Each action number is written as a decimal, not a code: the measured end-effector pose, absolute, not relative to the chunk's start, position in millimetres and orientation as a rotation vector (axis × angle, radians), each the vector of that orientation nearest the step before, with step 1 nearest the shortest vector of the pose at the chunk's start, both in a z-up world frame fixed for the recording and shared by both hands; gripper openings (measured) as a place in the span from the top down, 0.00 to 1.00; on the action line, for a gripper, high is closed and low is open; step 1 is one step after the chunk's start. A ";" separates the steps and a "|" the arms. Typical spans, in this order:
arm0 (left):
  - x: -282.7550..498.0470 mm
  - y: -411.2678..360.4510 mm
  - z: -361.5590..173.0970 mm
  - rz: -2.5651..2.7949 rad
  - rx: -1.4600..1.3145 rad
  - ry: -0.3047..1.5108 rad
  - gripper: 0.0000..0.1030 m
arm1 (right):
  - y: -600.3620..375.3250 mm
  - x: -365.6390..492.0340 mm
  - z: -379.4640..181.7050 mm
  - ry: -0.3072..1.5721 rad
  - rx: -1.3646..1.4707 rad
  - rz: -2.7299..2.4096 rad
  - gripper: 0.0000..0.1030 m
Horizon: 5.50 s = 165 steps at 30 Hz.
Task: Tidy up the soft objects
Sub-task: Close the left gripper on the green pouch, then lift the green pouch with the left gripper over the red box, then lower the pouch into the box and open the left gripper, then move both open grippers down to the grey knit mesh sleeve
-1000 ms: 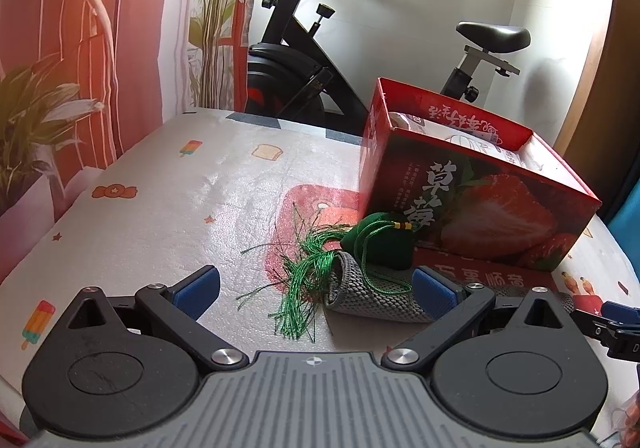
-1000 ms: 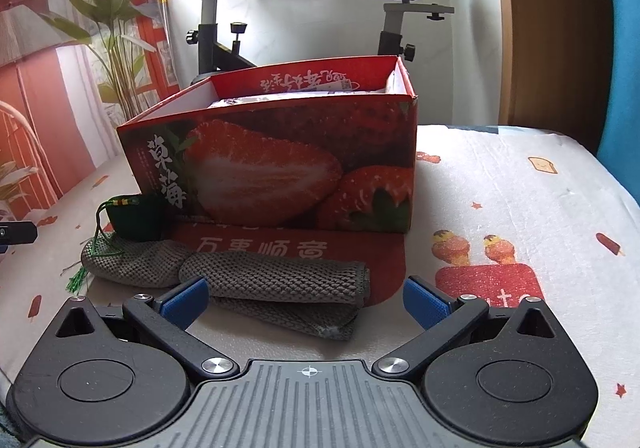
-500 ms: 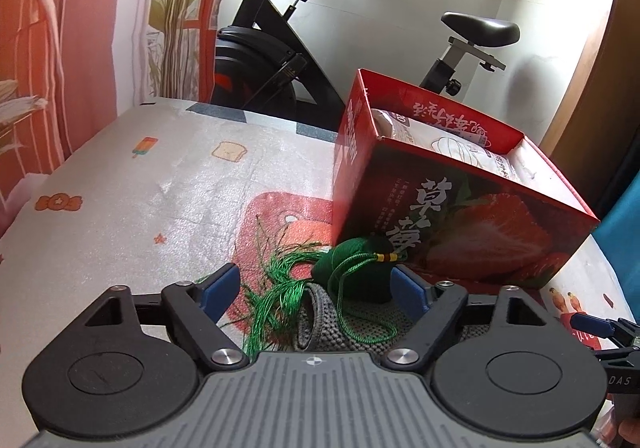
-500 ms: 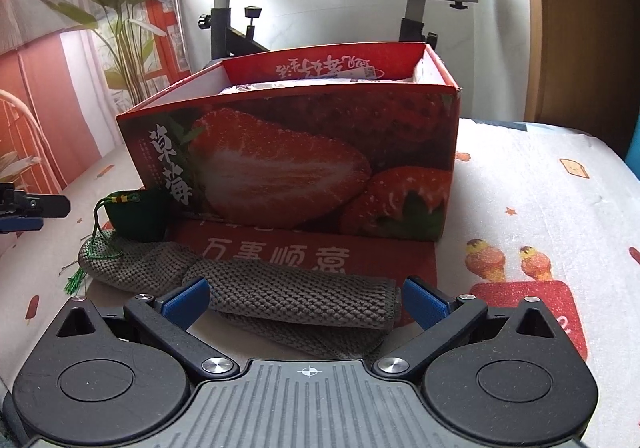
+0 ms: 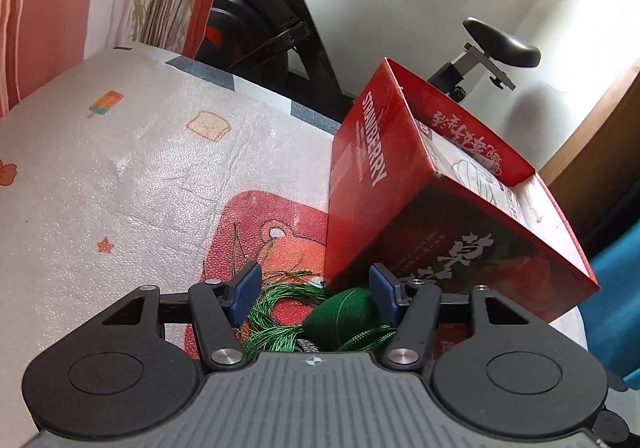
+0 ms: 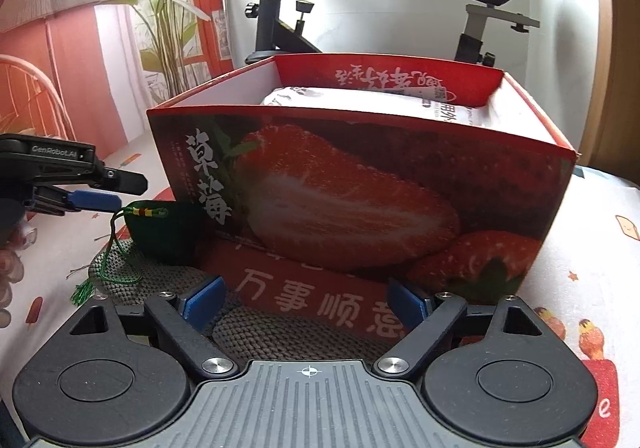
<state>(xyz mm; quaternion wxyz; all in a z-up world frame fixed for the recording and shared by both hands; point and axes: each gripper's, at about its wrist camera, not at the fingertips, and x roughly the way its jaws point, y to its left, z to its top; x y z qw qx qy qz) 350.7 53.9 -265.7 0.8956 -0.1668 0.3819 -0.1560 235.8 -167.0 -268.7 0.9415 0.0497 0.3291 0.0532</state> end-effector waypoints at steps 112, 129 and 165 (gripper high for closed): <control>392.3 -56.1 -171.6 -0.493 -0.086 0.601 0.50 | -228.4 356.0 -194.3 0.869 0.008 -0.019 0.18; 339.6 -22.2 -144.7 -0.417 -0.061 0.569 0.00 | -230.0 291.2 -145.8 0.698 0.127 -0.029 0.00; 227.5 13.3 -212.3 -0.293 -0.040 0.640 0.00 | -206.6 146.1 -242.0 0.581 0.141 0.001 0.00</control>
